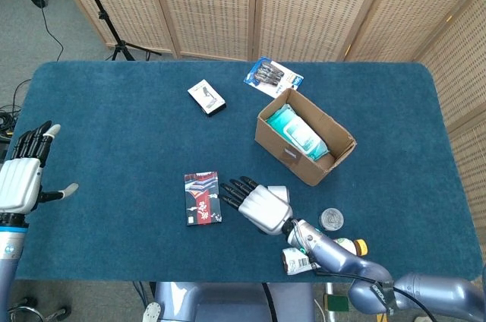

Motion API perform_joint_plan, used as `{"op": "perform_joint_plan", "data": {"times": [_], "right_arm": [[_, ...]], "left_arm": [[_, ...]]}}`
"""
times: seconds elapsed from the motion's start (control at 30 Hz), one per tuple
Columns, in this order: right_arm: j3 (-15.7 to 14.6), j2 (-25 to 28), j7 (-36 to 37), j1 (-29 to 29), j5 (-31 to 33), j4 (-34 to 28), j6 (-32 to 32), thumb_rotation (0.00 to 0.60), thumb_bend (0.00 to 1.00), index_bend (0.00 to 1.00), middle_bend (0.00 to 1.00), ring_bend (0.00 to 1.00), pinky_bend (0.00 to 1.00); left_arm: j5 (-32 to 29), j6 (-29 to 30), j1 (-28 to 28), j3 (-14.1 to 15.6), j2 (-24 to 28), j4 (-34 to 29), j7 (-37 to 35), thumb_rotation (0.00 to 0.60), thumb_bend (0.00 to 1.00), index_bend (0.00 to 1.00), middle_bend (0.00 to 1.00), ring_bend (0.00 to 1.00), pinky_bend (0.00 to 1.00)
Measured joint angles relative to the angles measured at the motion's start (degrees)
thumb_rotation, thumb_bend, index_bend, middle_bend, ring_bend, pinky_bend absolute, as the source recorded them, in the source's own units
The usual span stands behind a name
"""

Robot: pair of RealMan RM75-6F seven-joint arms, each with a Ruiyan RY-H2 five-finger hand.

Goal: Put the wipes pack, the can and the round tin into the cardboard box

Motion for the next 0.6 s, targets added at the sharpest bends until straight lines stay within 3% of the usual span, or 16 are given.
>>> {"op": "perform_joint_plan", "data": {"times": [0.2,0.4,0.6], "right_arm": [[0.2,-3.1,-5.4,3.1,10.0,5.0,0.5,0.600,0.00,0.00,0.03,0.00,0.16],[-1.8,-4.4,-6.7,4.6,14.0,8.7,2.2,0.600,0.00,0.04,0.06,0.03,0.18],[-3.9,-5.4,-5.3,5.0,15.6,11.9,2.7,0.600,0.00,0.13,0.19,0.17,0.22]], "left_arm": [[0.6,-0.5,0.6,-0.5,0.3,-0.1,-0.4,0.600,0.00,0.00,0.00,0.00,0.00],[0.8,-1.4,0.9,-1.0,0.5,0.0,-0.8,0.600,0.00,0.00,0.00,0.00,0.00],[1.0,-1.9,1.2,-1.5,0.7,0.0,-1.2,0.600,0.00,0.00,0.00,0.00,0.00]]}}
